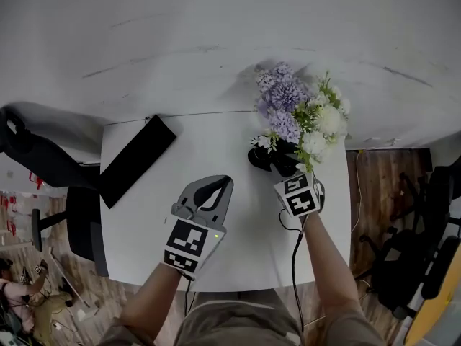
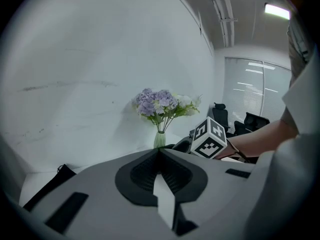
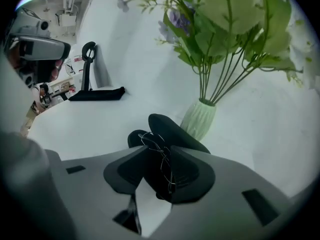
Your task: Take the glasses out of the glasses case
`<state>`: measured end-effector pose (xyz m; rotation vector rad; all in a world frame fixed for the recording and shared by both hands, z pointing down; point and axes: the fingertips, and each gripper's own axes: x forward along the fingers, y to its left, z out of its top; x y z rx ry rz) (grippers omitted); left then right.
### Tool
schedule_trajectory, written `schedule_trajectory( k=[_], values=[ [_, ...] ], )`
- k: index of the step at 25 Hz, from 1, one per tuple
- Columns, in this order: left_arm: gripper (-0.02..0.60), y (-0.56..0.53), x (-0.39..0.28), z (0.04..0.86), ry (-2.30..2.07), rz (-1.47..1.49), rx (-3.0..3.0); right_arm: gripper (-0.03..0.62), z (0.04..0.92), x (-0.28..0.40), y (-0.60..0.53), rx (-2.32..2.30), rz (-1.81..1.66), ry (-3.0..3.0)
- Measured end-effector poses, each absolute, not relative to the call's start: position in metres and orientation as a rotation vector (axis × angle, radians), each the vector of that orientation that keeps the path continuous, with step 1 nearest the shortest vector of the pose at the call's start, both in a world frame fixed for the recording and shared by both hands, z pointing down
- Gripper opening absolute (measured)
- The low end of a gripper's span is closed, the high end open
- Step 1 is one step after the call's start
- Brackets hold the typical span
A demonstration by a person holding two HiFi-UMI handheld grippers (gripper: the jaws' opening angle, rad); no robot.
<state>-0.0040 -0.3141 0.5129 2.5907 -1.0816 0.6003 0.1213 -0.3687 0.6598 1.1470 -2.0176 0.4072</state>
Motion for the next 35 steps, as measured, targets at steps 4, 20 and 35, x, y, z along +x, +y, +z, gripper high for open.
schedule_trajectory(
  k=[4,20,35],
  values=[
    [0.017,-0.319,-0.008,0.528,-1.087,0.624,2.556,0.15,0.677,0.117,-0.379,1.095,0.372,-1.983],
    [0.017,-0.315,-0.006,0.553,-1.055,0.644,2.5,0.153,0.7,0.115,-0.381,0.693,-0.054,-1.814],
    [0.017,-0.314,-0.011,0.554,-1.055,0.656,2.504,0.057,0.669,0.113,-0.383,0.866,-0.165,-1.843]
  ],
)
